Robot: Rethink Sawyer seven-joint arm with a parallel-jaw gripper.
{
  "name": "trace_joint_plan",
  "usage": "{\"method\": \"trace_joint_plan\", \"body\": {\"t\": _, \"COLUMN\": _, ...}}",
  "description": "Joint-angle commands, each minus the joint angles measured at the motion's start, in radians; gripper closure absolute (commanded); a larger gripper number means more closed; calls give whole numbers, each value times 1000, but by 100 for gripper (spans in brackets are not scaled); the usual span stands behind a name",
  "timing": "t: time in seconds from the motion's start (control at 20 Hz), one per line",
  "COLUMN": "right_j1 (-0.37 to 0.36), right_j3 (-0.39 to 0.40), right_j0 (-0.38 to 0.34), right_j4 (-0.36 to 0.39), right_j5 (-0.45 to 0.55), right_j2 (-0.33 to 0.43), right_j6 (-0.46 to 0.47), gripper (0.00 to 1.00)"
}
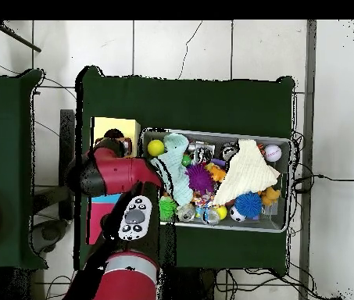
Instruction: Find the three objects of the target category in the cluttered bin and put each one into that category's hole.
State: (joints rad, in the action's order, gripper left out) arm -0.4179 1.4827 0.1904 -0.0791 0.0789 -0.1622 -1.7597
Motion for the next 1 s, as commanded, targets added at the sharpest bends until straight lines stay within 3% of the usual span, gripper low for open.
{"method": "trace_joint_plan", "body": {"t": 0.05, "right_j1": -174, "right_j3": 103, "right_j0": 21, "right_j4": -40, "right_j5": 450, "right_j2": 9, "right_j6": -131, "gripper": 100}}
{"method": "trace_joint_plan", "body": {"t": 0.25, "right_j1": -257, "right_j3": 68, "right_j0": 11, "right_j4": -33, "right_j5": 681, "right_j2": 12, "right_j6": -110, "gripper": 100}}
{"method": "trace_joint_plan", "body": {"t": 0.65, "right_j1": -305, "right_j3": 0, "right_j0": -17, "right_j4": -8, "right_j5": 865, "right_j2": 28, "right_j6": -90, "gripper": 100}}
{"method": "trace_joint_plan", "body": {"t": 0.8, "right_j1": -315, "right_j3": 5, "right_j0": -39, "right_j4": 5, "right_j5": 856, "right_j2": 45, "right_j6": -58, "gripper": 100}}
{"method": "trace_joint_plan", "body": {"t": 1.0, "right_j1": -316, "right_j3": 68, "right_j0": -97, "right_j4": 57, "right_j5": 730, "right_j2": 73, "right_j6": 44, "gripper": 100}}
